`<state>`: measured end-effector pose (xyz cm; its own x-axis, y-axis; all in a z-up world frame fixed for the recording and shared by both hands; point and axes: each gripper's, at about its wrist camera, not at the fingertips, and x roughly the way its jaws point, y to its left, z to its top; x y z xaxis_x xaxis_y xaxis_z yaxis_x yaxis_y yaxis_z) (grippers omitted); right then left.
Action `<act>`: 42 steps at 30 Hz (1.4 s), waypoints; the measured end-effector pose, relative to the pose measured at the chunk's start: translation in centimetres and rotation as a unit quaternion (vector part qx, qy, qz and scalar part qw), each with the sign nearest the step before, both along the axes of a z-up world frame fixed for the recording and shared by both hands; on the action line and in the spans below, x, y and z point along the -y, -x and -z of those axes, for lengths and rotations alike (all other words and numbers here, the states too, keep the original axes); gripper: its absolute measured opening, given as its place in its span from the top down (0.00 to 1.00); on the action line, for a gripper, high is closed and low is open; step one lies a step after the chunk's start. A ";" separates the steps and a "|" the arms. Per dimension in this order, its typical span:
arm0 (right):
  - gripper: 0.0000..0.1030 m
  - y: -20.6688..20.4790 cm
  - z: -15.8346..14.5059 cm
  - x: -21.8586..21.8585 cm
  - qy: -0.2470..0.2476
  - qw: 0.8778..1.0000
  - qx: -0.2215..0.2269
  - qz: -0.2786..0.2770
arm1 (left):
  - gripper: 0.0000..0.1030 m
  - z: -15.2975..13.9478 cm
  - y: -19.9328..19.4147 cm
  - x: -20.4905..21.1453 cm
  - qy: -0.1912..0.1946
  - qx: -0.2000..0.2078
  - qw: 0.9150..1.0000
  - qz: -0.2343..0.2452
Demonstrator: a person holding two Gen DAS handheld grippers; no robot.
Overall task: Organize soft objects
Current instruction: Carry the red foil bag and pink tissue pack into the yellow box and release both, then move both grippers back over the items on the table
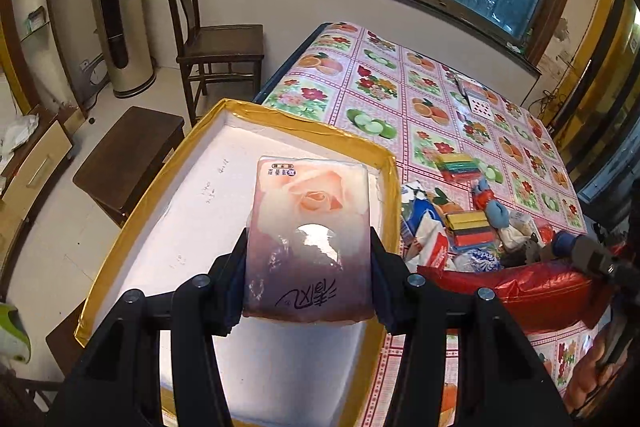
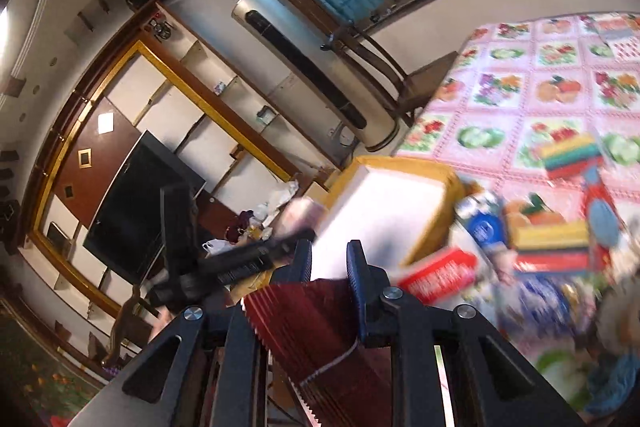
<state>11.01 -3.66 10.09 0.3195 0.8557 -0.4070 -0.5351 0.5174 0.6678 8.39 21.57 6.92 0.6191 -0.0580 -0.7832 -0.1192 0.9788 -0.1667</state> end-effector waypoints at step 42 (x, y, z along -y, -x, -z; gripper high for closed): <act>0.17 4.0 7.5 7.6 0.015 0.995 -0.069 0.068 | 0.09 2.4 -0.7 7.7 -0.008 -0.023 0.998 0.066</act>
